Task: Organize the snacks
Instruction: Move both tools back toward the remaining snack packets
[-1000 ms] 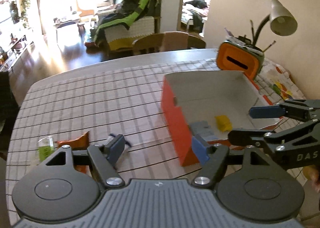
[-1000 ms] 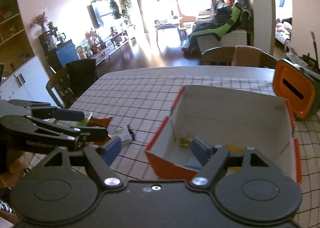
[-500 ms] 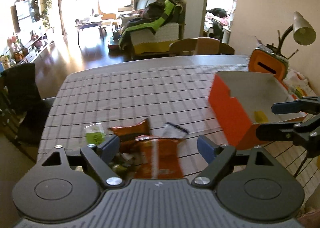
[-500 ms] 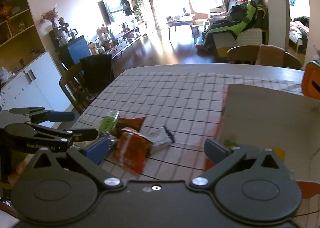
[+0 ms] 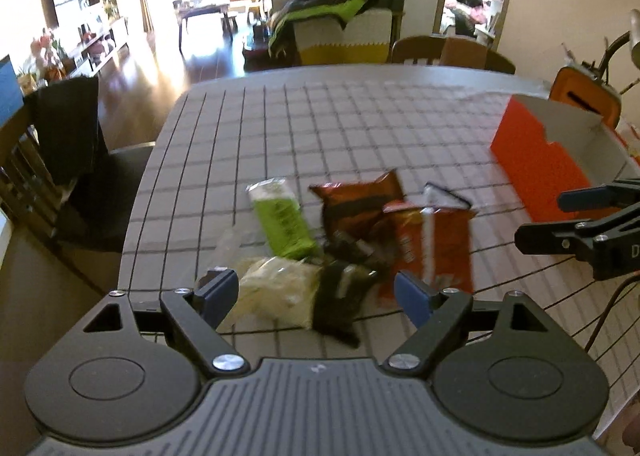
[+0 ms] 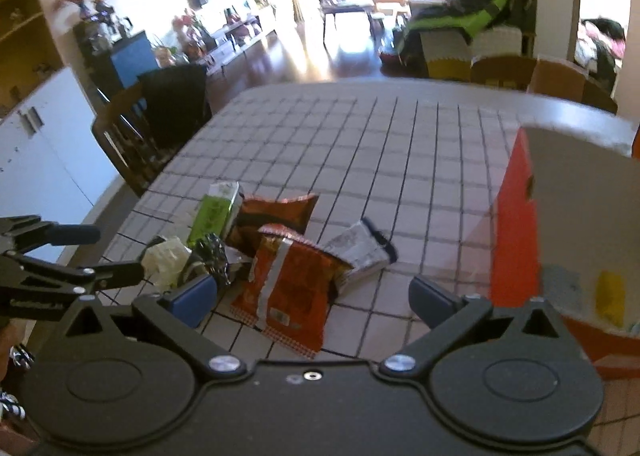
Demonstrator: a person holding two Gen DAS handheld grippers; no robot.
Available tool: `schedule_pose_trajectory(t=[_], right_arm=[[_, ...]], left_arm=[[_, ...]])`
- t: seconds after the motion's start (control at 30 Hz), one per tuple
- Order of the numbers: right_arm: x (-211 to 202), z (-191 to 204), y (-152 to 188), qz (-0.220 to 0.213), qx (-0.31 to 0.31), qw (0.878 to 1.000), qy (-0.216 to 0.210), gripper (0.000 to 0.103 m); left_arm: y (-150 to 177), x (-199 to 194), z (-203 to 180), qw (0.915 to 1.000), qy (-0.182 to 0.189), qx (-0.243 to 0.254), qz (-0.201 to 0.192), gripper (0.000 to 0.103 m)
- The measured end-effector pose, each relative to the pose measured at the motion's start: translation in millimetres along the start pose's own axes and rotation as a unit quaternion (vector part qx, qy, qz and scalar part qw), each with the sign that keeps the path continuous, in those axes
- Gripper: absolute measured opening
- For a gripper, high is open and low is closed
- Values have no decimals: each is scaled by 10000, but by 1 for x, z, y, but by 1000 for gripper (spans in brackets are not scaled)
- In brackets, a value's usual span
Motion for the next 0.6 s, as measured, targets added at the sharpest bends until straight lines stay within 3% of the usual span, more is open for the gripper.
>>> schedule_pose_trajectory(t=[0.4,0.6], right_arm=[[57,24,3,364,364,9965,659,101],[74,32,3,515,521,9939,826,99]], left_arm=[[10,43,35,9961,189,730,454,85],[2,64,47,9938,492,615,788,85]])
Point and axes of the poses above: each gripper's, at about its wrist camera, not at the fingertips, and x roughly the way its jaws point, z to its left, y to its underside, the point moved 6 cm from there along x, roughly the way its jaws point, and after that the axes turned 6 degrees about y, right-handed, at the moved point
